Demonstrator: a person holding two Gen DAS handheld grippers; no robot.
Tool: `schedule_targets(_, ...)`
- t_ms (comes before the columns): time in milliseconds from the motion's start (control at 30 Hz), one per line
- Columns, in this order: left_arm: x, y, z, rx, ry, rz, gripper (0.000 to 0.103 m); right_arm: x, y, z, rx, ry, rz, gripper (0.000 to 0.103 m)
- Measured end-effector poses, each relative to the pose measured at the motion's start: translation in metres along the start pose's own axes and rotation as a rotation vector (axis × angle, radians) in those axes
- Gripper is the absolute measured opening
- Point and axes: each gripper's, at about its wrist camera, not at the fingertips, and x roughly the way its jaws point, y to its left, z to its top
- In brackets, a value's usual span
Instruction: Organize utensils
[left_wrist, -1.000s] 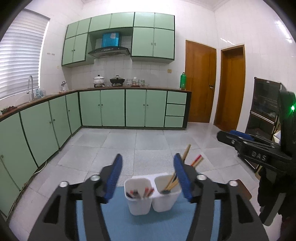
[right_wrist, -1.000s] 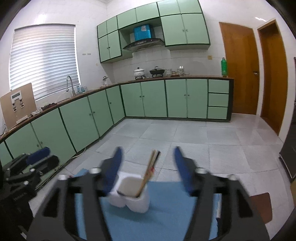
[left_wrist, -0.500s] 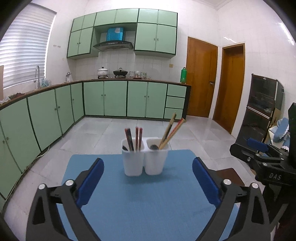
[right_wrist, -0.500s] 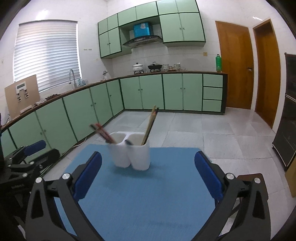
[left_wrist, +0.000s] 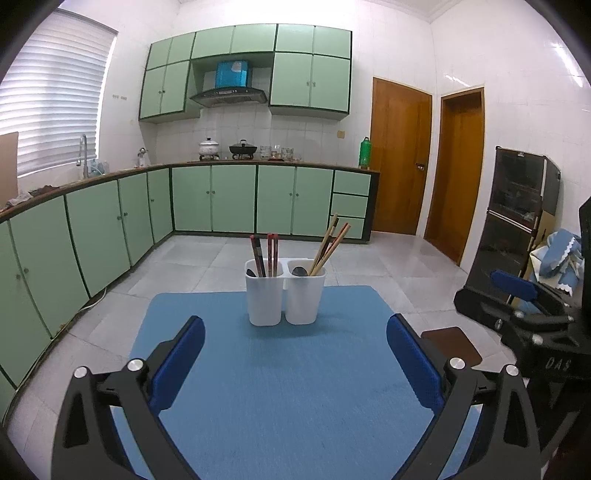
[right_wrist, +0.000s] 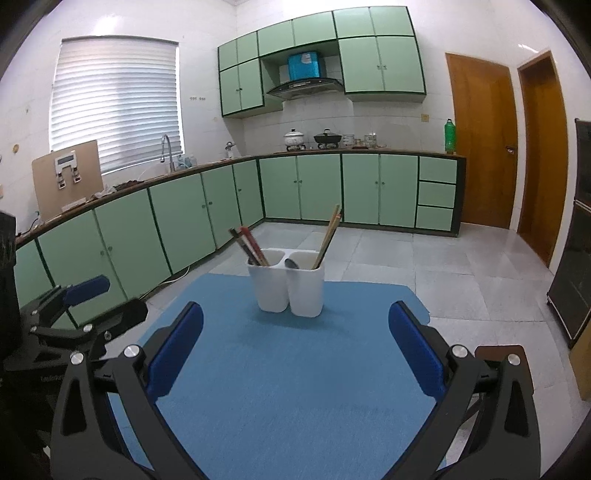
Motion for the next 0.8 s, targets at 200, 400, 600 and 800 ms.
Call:
schedule_targets(200, -0.018, -0.001, 0.001, 0.007, -0.037, 0.017, 0.097, -0.015, 0.011, 0.0, -0.027, -0.017, -0.002, 0.097)
schedule_targets(400, -0.029, 0.0, -0.001, 0.005, -0.058, 0.024, 0.097, -0.021, 0.015, 0.003, -0.039, -0.027, 0.0, 0.097)
schedule_targets(600, -0.034, 0.002, -0.003, 0.008, -0.07, 0.037, 0.097, -0.024, 0.017, 0.004, -0.041, -0.034, 0.002, 0.097)
schedule_targets(800, -0.037, 0.004, -0.004, 0.005, -0.077, 0.041, 0.097, -0.025, 0.019, 0.005, -0.044, -0.036, 0.004, 0.097)
